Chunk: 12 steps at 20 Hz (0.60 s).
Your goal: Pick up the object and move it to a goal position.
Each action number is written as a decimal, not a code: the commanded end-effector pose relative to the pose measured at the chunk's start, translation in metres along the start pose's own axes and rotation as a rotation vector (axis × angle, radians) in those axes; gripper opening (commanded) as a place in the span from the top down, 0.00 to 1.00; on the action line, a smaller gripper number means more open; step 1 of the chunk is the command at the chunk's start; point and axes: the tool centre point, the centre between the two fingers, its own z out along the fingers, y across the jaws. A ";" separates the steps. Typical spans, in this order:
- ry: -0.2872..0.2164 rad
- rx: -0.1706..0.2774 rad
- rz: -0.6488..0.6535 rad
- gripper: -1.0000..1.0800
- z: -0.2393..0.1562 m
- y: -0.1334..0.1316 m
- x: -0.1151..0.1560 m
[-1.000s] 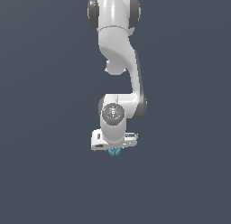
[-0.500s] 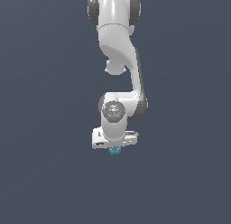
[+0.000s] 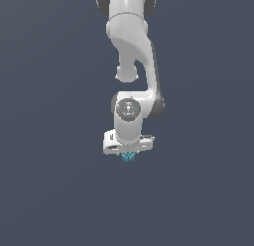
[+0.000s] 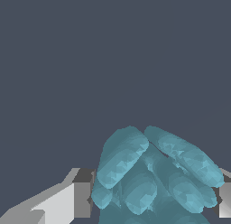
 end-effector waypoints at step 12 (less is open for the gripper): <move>0.001 -0.001 -0.001 1.00 -0.051 -0.031 -0.073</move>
